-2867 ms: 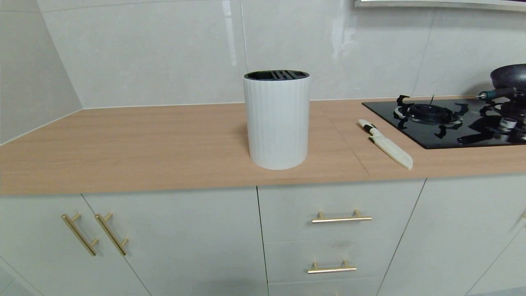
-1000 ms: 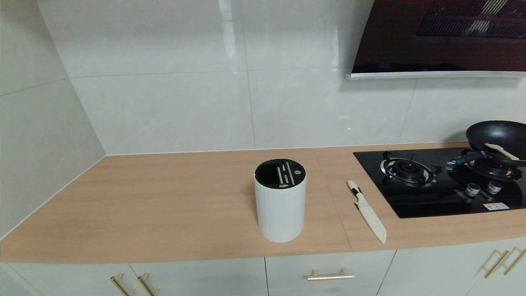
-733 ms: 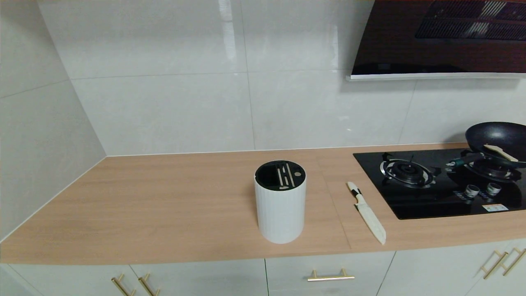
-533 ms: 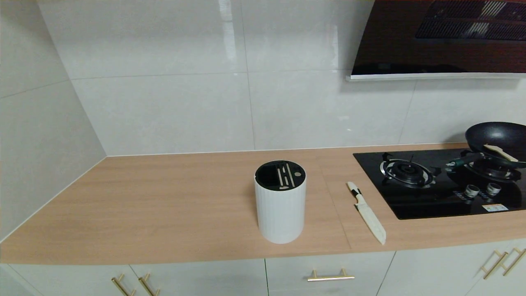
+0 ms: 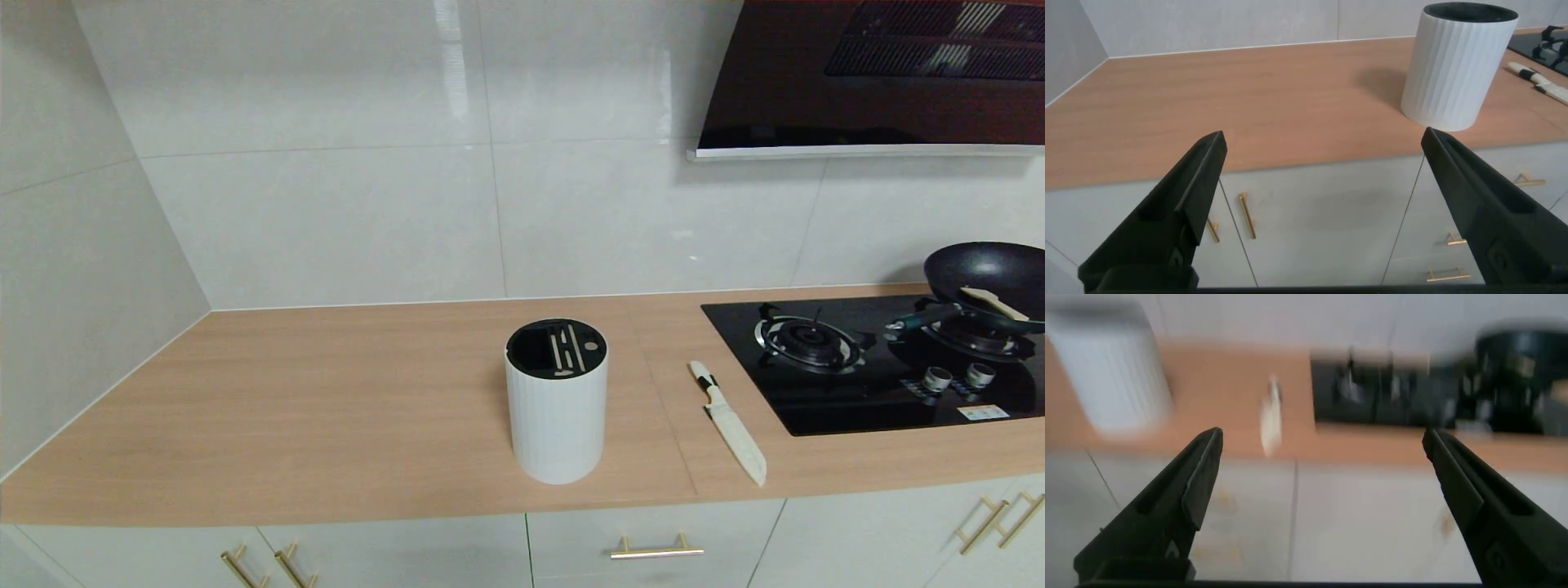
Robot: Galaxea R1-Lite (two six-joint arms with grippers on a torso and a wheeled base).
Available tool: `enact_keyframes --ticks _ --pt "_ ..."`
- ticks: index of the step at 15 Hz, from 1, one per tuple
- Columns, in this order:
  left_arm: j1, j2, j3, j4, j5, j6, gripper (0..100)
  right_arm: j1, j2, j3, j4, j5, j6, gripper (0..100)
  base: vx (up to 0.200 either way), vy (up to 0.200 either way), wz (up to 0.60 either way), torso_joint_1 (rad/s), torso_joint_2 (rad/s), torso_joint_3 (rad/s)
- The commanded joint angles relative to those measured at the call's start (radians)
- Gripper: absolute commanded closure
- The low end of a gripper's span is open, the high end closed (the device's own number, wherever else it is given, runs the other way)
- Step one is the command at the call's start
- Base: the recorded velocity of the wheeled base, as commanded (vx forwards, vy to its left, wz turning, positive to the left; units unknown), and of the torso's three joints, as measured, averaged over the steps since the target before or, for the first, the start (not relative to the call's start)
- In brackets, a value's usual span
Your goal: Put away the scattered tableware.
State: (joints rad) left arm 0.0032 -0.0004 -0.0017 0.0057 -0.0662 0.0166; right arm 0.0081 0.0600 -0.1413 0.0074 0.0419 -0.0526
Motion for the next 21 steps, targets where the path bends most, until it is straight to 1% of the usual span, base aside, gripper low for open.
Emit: enact_keyframes --ticks 1,2,3,5,6,7,9,12,13,14,17,20,21 --pt "0.000 0.000 0.000 0.000 0.000 0.000 0 0.023 0.402 -0.282 -0.015 0.098 0.069 0 0.000 0.000 0.00 0.000 0.00 0.000" --pt "0.000 0.000 0.000 0.000 0.000 0.000 0 0.020 0.531 -0.334 -0.041 0.093 0.074 0 0.000 0.000 0.00 0.000 0.00 0.000" --pt "0.000 0.000 0.000 0.000 0.000 0.000 0 0.020 0.658 -0.374 -0.106 0.093 0.076 0 0.000 0.000 0.00 0.000 0.00 0.000" --pt "0.000 0.000 0.000 0.000 -0.001 0.000 0 0.021 0.900 -0.400 -0.287 0.088 0.092 0 0.000 0.000 0.00 0.000 0.00 0.000" --pt "0.000 0.000 0.000 0.000 0.000 0.000 0 0.026 0.972 -0.411 -0.343 0.088 0.096 0 0.000 0.000 0.00 0.000 0.00 0.000" --pt "0.000 0.000 0.000 0.000 0.000 0.000 0 0.050 1.086 -0.436 -0.440 0.090 0.134 0 0.000 0.000 0.00 0.000 0.00 0.000" --pt "0.000 0.000 0.000 0.000 0.000 0.000 0 0.078 1.247 -0.485 -0.524 0.072 0.152 0 0.000 0.000 0.00 0.000 0.00 0.000" --pt "0.000 0.000 0.000 0.000 0.000 0.000 0 0.138 1.480 -0.587 -0.523 0.015 0.152 0 0.000 0.000 0.00 0.000 0.00 0.000" --pt "0.000 0.000 0.000 0.000 -0.001 0.000 0 0.142 1.509 -0.600 -0.523 0.013 0.146 0 0.000 0.000 0.00 0.000 0.00 0.000" --pt "0.000 0.000 0.000 0.000 0.000 0.000 0 0.153 1.594 -0.630 -0.531 0.010 0.128 0 0.000 0.000 0.00 0.000 0.00 0.000" --pt "0.000 0.000 0.000 0.000 0.000 0.000 0 0.151 1.769 -0.707 -0.535 0.003 0.077 0 0.000 0.000 0.00 0.000 0.00 0.000" --pt "0.000 0.000 0.000 0.000 -0.001 0.000 0 0.151 1.903 -0.782 -0.552 0.000 0.060 0 0.000 0.000 0.00 0.000 0.00 0.000" --pt "0.000 0.000 0.000 0.000 -0.001 0.000 0 0.151 1.939 -0.787 -0.554 0.000 0.059 0 0.000 0.000 0.00 0.000 0.00 0.000"
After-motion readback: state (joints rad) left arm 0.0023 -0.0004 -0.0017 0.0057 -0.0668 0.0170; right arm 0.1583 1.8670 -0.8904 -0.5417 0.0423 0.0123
